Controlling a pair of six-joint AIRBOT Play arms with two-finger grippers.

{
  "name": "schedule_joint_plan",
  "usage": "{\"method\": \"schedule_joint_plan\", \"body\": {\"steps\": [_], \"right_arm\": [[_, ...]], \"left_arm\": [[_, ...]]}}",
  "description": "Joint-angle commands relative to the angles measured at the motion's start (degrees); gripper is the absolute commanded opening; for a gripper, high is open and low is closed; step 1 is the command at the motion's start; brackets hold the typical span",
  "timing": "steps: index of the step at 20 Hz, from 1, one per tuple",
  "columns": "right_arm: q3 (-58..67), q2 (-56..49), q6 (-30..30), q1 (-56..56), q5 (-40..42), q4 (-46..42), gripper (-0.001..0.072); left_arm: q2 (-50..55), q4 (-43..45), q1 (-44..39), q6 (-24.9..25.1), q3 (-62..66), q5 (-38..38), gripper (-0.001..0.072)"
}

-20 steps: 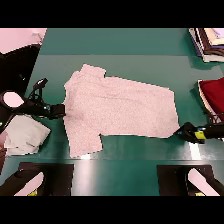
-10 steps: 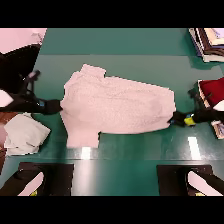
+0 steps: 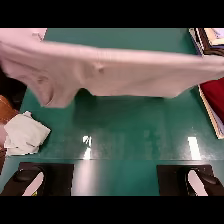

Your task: Fold the shirts.

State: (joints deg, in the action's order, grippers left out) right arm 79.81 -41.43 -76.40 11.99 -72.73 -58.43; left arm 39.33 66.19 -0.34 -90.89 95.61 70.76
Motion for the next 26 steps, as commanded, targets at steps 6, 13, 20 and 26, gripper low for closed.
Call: {"method": "schedule_joint_plan", "body": {"steps": [6,13,20,26], "right_arm": [[23.91,-0.44,-0.92,6.99,-11.32,-0.09,0.0009],[21.55,-17.05,-8.44,-3.54,-19.69,-6.99,0.0009],[9.29,-39.04,-8.81,-14.40,-17.73,-19.71,0.0009],[21.99,-57.02,-8.59,-13.55,-7.96,-19.30,0.0009]], "left_arm": [[0.90,2.08,0.02,-1.70,21.00,1.95,0.0020],[17.46,3.17,0.02,0.15,8.61,13.05,0.0021],[41.29,1.31,0.02,2.34,-7.56,5.20,0.0022],[53.57,0.70,0.04,4.61,-5.77,-17.25,0.0022]]}}
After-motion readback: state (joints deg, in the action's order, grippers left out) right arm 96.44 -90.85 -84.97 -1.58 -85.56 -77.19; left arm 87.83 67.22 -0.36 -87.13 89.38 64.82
